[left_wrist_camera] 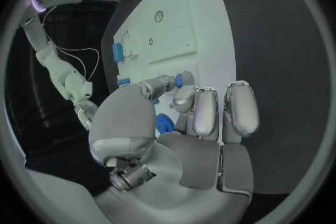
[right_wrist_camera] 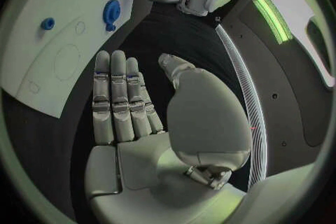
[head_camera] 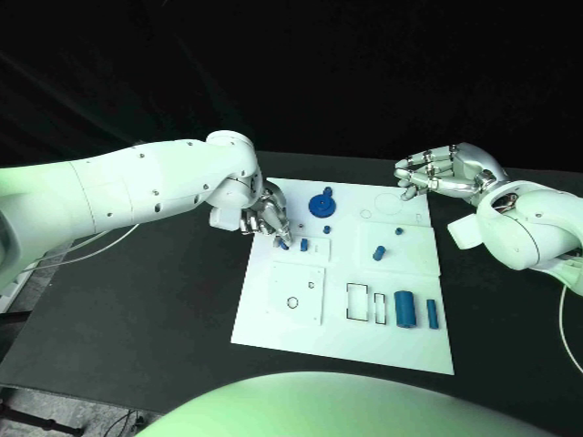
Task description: Assemble the parts on the task board
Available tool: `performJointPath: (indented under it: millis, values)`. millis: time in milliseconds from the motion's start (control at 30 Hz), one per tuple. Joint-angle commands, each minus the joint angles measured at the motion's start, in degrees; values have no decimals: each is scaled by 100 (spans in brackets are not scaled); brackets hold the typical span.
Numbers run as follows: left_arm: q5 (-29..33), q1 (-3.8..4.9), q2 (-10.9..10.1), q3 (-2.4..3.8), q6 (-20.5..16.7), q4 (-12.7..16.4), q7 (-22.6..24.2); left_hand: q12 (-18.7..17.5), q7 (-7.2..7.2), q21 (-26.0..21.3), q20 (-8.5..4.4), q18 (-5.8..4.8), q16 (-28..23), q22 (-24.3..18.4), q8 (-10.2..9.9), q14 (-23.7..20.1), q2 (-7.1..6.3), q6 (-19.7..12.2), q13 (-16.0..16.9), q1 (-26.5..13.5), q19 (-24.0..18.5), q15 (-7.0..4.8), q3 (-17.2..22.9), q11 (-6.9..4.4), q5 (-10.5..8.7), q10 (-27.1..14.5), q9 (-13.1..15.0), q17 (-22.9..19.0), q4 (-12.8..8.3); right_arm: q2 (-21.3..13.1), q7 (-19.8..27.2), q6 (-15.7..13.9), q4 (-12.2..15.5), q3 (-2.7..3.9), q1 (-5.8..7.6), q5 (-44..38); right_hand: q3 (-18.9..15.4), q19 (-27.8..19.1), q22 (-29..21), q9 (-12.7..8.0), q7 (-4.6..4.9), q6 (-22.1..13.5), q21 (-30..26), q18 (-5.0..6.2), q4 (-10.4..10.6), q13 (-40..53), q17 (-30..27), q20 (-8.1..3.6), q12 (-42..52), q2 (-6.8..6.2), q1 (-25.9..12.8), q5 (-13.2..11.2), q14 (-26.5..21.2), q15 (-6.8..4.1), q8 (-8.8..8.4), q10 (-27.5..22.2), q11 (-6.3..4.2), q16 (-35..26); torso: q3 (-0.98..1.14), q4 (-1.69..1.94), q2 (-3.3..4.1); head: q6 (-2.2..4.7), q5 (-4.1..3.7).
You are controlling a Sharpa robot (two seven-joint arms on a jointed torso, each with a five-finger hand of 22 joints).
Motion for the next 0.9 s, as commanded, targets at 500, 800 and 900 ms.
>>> performJointPath:
  millis: [500,800,900]
  values:
    - [-200,-23,72,-32,-40,51,-127,-3,-33,14,5,-35,-15,-20,-52,116,24,15,-42,41,5,-26,1310,25,29,15,-13,-2,-1359,-3,56,54,25,0,-3,-6,-38,25,-6,5,-13,-44,-25,31,5,-9,8,-2,19,21,38,-9,20,24,30,-21,-1,-21,-3,3,3,0,-16]
    - [-398,-24,64,-33,-269,92,-170,-29,-21,2,9,-31,-17,-39,-84,115,49,7,-81,45,-7,-20,1272,35,8,-13,-15,-5,-1326,-11,55,51,35,0,-3,-6,-90,42,-45,10,-12,-56,-42,30,33,-17,16,-2,19,35,78,-7,27,24,44,-24,0,-40,-5,4,0,0,-21]
    - [-419,-24,60,-33,-328,105,-179,-26,-13,-7,14,-29,-20,-51,-114,114,51,-4,-71,46,-16,-13,1220,43,-26,-18,-17,-10,-1307,-13,55,51,37,0,-3,-6,-90,42,-45,10,-12,-56,-42,30,33,-17,16,-2,19,35,78,-7,27,24,44,-24,0,-40,-5,5,1,0,-26]
